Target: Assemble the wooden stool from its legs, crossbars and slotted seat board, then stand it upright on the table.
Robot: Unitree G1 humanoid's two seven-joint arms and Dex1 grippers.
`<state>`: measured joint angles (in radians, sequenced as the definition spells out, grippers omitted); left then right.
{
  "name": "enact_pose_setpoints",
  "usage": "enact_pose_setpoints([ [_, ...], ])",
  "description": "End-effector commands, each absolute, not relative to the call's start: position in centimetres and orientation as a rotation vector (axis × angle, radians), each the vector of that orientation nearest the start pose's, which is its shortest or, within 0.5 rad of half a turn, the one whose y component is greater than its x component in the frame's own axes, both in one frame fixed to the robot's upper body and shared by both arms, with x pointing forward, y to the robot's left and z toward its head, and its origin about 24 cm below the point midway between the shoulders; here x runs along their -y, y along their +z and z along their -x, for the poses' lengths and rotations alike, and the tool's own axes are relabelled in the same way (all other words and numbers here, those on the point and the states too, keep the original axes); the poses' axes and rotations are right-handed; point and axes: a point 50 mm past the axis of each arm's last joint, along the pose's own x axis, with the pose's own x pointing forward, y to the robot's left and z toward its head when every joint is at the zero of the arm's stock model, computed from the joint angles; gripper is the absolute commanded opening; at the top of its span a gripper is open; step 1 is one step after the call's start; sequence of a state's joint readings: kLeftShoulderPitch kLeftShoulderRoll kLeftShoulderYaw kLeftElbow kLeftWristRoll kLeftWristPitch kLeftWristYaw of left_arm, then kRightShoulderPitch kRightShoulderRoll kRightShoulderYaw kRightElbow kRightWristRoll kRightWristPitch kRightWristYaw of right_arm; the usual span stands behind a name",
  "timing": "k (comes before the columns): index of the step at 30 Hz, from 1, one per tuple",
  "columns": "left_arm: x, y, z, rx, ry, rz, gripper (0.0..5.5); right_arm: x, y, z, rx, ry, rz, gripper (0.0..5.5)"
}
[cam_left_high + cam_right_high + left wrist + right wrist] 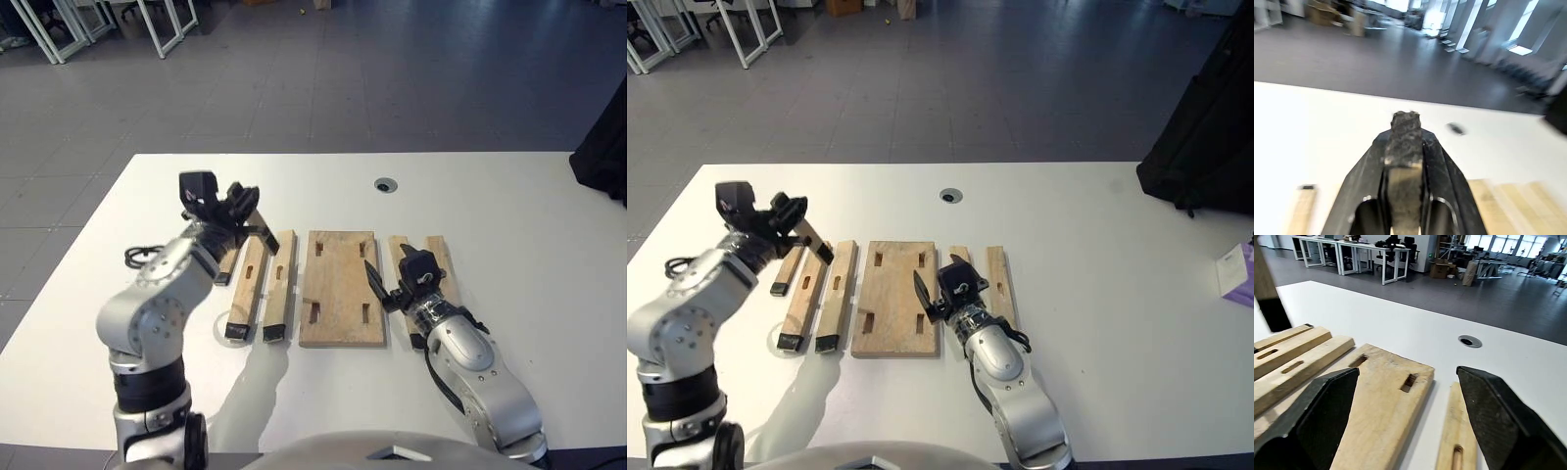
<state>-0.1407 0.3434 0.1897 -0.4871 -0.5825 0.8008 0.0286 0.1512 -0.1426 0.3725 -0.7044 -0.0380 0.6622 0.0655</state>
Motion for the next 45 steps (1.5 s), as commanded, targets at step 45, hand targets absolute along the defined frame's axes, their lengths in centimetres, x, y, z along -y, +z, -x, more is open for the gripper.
enact_pose_setpoints([
  [45, -20.3, 6.9, -23.4, -0.152, -0.004, 0.149, 0.44, 9.3, 9.3, -19.9, -0.144, 0.417, 0.173, 3.65],
])
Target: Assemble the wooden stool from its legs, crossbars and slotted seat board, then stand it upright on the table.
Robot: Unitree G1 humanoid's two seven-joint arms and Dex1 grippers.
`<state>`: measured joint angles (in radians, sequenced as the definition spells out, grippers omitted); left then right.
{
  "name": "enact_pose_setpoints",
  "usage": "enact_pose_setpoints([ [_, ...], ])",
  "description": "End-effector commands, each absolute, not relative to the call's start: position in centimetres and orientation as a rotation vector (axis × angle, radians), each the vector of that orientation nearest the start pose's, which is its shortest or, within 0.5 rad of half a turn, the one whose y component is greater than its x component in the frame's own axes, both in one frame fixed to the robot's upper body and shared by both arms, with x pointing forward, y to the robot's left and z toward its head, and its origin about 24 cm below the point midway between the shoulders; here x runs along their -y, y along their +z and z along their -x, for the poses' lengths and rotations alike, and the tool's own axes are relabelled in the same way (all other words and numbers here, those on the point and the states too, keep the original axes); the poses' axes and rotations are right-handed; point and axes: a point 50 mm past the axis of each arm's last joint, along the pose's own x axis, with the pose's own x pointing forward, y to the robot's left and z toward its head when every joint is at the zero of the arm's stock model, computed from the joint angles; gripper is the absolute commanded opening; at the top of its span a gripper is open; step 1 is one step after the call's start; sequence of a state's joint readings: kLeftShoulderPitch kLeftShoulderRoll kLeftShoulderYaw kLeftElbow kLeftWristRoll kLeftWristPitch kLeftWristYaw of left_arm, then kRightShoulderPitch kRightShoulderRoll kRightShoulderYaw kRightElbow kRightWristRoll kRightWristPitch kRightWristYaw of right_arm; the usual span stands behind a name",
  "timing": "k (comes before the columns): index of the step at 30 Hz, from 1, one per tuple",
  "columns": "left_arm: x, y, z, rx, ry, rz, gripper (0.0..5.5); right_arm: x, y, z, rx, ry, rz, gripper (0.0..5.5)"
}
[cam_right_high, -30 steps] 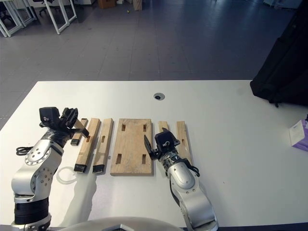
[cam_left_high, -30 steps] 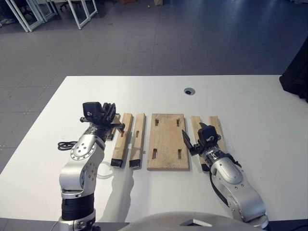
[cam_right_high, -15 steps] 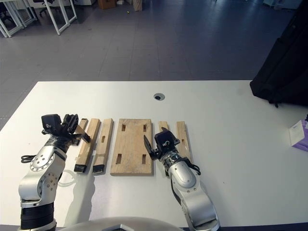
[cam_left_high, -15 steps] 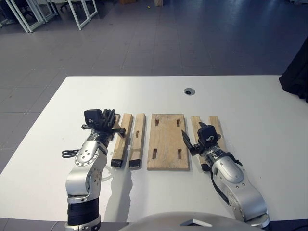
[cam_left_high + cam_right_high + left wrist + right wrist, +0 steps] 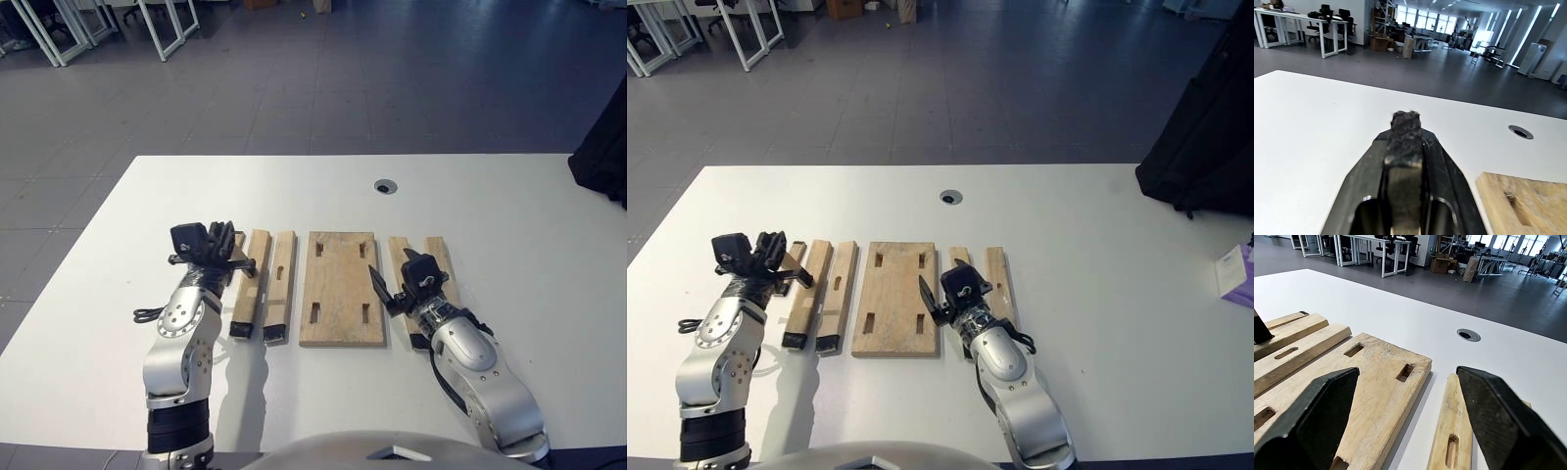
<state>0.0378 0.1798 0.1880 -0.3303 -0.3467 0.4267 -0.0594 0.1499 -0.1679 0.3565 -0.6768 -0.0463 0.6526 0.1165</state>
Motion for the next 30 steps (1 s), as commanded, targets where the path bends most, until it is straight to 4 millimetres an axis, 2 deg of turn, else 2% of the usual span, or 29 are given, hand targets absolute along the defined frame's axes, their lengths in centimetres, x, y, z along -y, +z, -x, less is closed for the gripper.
enact_pose_setpoints([
  [1, -20.3, 6.7, -23.3, -0.159, -0.002, 0.145, 0.44, 9.3, 9.3, -19.9, -0.144, 0.416, 0.173, 3.65],
  [7, -22.0, 5.0, -22.7, -0.212, 0.072, 0.061, 0.44, 9.4, 9.4, -20.0, -0.141, 0.419, 0.176, 3.65],
  [13, -21.7, 3.1, -21.9, -0.300, 0.057, -0.037, 0.44, 9.5, 9.5, -20.2, -0.137, 0.413, 0.177, 3.65],
  [24, -22.5, -3.2, -18.4, -0.563, 0.126, 0.071, 0.44, 9.6, 9.8, -20.3, -0.133, 0.417, 0.192, 3.65],
  [27, -22.1, -3.3, -18.3, -0.557, 0.128, 0.087, 0.44, 9.7, 9.8, -20.5, -0.132, 0.419, 0.194, 3.65],
  [30, -21.8, -1.4, -19.8, -0.455, 0.123, 0.116, 0.44, 9.7, 9.9, -20.6, -0.131, 0.417, 0.194, 3.65],
])
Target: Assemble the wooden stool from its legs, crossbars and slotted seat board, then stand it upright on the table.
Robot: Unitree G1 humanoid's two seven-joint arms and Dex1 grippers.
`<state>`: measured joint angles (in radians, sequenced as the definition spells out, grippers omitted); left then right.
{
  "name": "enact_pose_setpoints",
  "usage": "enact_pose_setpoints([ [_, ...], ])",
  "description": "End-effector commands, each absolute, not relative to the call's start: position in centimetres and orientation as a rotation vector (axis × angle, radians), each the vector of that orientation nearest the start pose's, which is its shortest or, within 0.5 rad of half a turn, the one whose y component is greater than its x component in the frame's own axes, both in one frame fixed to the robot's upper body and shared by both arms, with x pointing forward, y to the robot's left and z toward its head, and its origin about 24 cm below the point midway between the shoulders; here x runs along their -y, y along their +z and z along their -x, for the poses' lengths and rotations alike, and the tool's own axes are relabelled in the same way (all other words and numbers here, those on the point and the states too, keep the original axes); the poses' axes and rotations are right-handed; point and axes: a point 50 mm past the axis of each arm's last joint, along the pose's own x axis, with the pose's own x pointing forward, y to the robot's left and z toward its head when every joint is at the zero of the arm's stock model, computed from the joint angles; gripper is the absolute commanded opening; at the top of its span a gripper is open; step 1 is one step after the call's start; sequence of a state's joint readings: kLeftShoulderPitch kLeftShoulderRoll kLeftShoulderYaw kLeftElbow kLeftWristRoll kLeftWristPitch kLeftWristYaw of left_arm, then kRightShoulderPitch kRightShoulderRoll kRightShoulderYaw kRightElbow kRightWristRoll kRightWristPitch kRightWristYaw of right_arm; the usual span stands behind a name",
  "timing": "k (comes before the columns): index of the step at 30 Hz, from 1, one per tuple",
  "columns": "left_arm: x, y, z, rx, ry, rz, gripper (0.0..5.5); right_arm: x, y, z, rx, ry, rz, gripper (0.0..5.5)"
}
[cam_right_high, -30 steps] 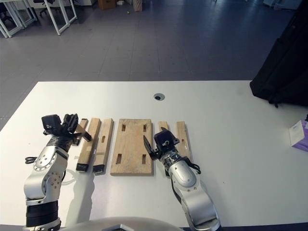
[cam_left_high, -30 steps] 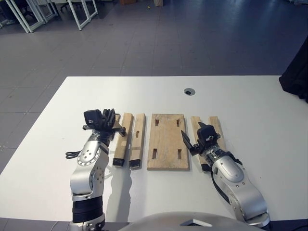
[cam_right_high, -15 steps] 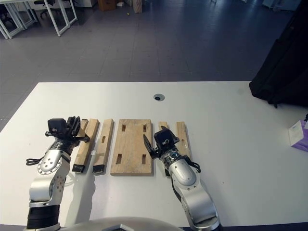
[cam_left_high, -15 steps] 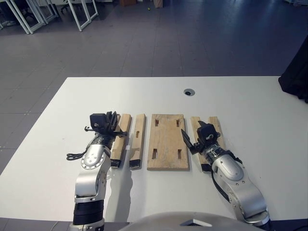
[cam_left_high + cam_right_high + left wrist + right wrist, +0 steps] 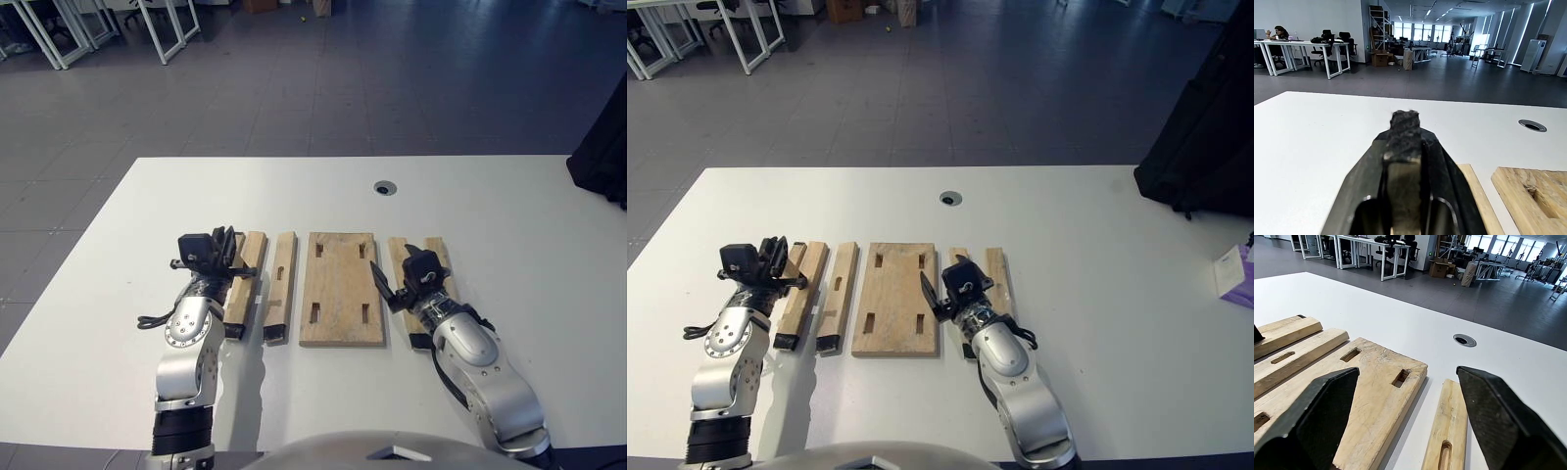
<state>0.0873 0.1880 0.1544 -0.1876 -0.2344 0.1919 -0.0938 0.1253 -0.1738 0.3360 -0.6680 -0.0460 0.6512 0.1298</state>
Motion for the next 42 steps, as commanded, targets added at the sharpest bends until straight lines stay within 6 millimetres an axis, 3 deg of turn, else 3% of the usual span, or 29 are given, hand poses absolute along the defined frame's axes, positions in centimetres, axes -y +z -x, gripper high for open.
enact_pose_setpoints([
  [1, -21.6, -0.4, -20.5, -0.417, 0.117, 0.120, 0.44, 9.7, 9.9, -20.6, -0.131, 0.417, 0.194, 3.65],
  [11, -19.7, 5.8, -23.7, -0.186, 0.042, 0.041, 0.44, 9.6, 9.8, -20.8, -0.129, 0.418, 0.196, 3.65],
  [20, -19.4, 6.0, -23.5, -0.163, 0.070, 0.048, 0.44, 9.6, 9.9, -20.9, -0.128, 0.417, 0.199, 3.65],
  [21, -19.4, 5.9, -23.5, -0.163, 0.073, 0.057, 0.80, 9.6, 9.9, -20.9, -0.128, 0.418, 0.200, 3.65],
  [32, -19.8, 8.0, -24.1, -0.098, 0.068, 0.036, 2.48, 9.6, 9.8, -20.7, -0.130, 0.409, 0.199, 3.65],
  [35, -20.1, 10.1, -24.9, -0.038, 0.065, 0.007, 2.70, 9.6, 9.8, -20.6, -0.131, 0.404, 0.197, 3.65],
  [40, -21.1, 17.2, -27.3, 0.153, 0.064, -0.010, 2.70, 9.5, 9.7, -20.4, -0.136, 0.396, 0.194, 3.65],
  [42, -21.2, 18.6, -27.8, 0.177, 0.055, 0.003, 2.70, 9.5, 9.7, -20.4, -0.137, 0.395, 0.194, 3.65],
])
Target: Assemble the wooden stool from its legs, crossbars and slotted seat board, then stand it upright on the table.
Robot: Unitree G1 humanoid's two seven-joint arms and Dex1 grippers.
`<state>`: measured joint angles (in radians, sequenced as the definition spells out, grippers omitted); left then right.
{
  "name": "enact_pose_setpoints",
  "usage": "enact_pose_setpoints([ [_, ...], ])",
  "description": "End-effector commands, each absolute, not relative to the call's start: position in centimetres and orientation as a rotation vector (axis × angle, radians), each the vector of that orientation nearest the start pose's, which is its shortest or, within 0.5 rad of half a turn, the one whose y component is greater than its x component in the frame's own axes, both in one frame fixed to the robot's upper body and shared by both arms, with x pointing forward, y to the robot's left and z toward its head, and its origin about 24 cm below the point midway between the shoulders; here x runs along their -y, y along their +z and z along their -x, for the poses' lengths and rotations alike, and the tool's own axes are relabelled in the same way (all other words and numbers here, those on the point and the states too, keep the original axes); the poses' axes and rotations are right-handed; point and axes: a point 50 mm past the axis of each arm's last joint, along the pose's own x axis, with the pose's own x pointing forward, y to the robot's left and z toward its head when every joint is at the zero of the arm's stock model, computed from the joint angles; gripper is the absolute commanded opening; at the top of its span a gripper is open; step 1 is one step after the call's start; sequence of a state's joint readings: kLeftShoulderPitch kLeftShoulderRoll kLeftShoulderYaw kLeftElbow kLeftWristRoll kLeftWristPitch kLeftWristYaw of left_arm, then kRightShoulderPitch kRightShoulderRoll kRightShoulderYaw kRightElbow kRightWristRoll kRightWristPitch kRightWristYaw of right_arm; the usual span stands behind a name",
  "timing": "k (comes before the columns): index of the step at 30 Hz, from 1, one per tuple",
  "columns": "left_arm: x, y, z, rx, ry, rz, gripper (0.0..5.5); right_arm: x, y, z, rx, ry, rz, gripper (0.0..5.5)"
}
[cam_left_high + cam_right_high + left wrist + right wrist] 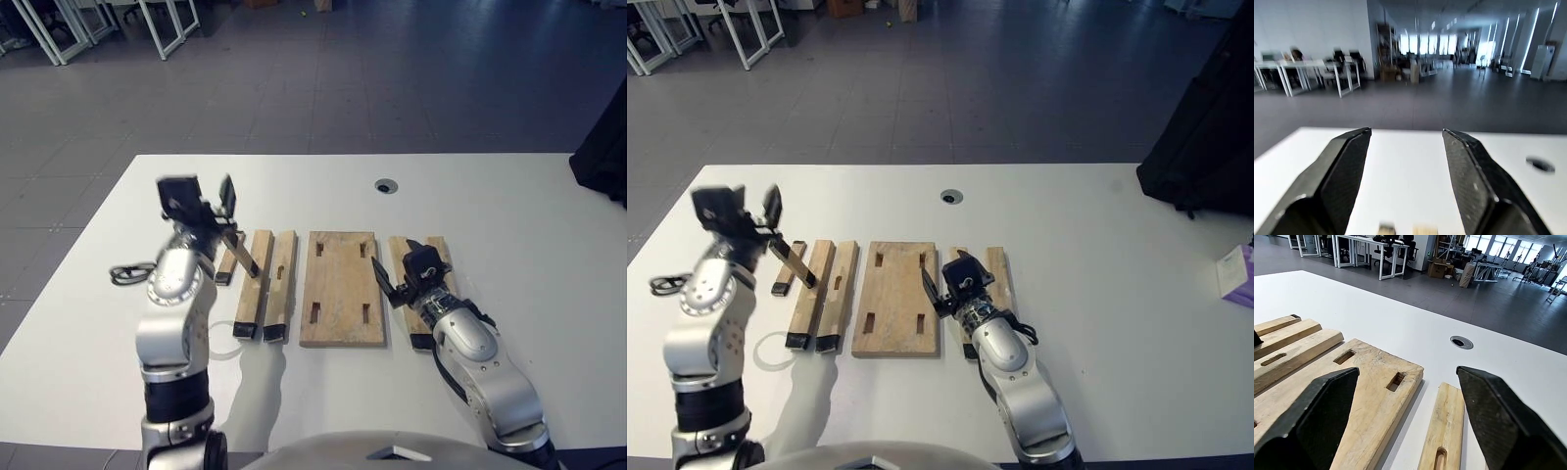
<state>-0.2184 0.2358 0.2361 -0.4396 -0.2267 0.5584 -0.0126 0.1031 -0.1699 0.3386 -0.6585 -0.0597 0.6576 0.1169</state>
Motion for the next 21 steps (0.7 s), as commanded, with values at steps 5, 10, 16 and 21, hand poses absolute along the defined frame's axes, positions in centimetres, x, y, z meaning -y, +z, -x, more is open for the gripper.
enact_pose_setpoints([
  [5, -21.2, 22.5, -30.5, 0.196, -0.033, 0.073, 2.70, 9.4, 9.6, -20.5, -0.139, 0.398, 0.187, 3.65],
  [10, -19.6, 10.9, -29.4, -0.230, -0.047, 0.150, 2.70, 9.2, 9.7, -20.7, -0.135, 0.404, 0.183, 3.65],
  [16, -20.4, 8.4, -28.4, -0.281, -0.016, 0.164, 2.70, 9.3, 9.8, -20.9, -0.131, 0.378, 0.181, 3.65],
  [21, -20.3, 15.7, -30.4, -0.017, -0.044, 0.176, 2.70, 9.3, 9.7, -20.9, -0.135, 0.370, 0.182, 3.65],
])
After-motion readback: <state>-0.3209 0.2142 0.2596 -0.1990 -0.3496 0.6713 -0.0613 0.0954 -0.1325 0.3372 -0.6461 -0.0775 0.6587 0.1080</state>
